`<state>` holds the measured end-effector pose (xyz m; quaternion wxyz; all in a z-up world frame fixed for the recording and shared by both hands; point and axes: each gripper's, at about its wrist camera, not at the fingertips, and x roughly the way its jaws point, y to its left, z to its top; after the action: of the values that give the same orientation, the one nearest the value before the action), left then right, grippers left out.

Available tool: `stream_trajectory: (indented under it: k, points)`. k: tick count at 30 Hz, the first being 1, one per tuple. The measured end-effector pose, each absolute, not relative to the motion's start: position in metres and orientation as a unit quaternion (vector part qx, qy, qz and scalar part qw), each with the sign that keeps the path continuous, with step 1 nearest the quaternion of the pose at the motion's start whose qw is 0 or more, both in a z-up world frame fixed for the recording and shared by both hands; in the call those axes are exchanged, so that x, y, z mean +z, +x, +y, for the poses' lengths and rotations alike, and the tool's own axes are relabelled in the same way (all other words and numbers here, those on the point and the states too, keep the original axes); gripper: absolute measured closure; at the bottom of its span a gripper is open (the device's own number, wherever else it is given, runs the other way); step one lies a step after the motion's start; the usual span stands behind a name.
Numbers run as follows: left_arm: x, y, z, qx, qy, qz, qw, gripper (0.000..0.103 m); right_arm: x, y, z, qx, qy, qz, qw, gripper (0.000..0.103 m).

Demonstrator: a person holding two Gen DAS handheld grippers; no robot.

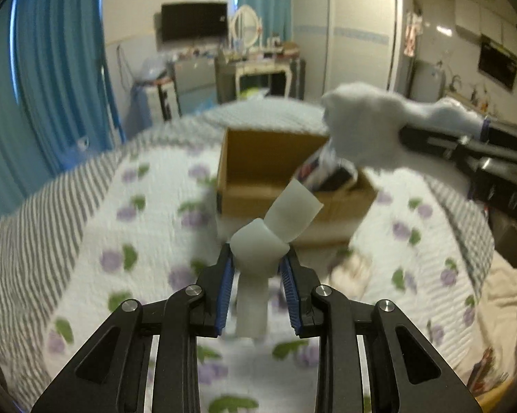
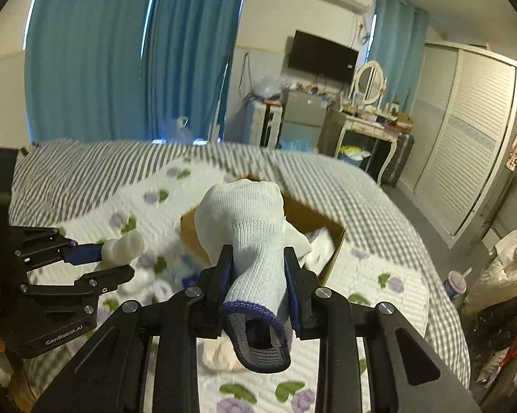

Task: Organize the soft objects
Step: 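Drop the white glove and white sock into the cardboard box with both grippers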

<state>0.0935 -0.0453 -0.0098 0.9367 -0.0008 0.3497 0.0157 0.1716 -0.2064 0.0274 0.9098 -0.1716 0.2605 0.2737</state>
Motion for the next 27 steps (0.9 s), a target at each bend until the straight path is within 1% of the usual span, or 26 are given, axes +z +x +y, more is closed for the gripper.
stream_trajectory:
  k: [5, 9, 14, 19, 27]
  points:
    - [0.016, 0.131, -0.045, 0.009, 0.005, 0.322, 0.947, 0.076, 0.035, 0.199, -0.192, 0.264, -0.169, 0.25, 0.916, 0.076]
    - [0.017, 0.163, -0.044, 0.015, 0.012, 0.319, 0.947, 0.076, 0.028, 0.231, -0.186, 0.255, -0.144, 0.26, 0.92, 0.076]
    - [0.004, 0.205, -0.043, 0.015, 0.026, 0.326, 0.945, 0.076, 0.009, 0.271, -0.188, 0.244, -0.107, 0.277, 0.923, 0.076]
    - [-0.022, 0.241, -0.041, 0.022, 0.042, 0.343, 0.938, 0.076, -0.016, 0.301, -0.188, 0.244, -0.083, 0.291, 0.921, 0.076]
    - [-0.047, 0.262, -0.034, 0.029, 0.042, 0.363, 0.93, 0.076, -0.041, 0.324, -0.179, 0.257, -0.065, 0.297, 0.917, 0.075]
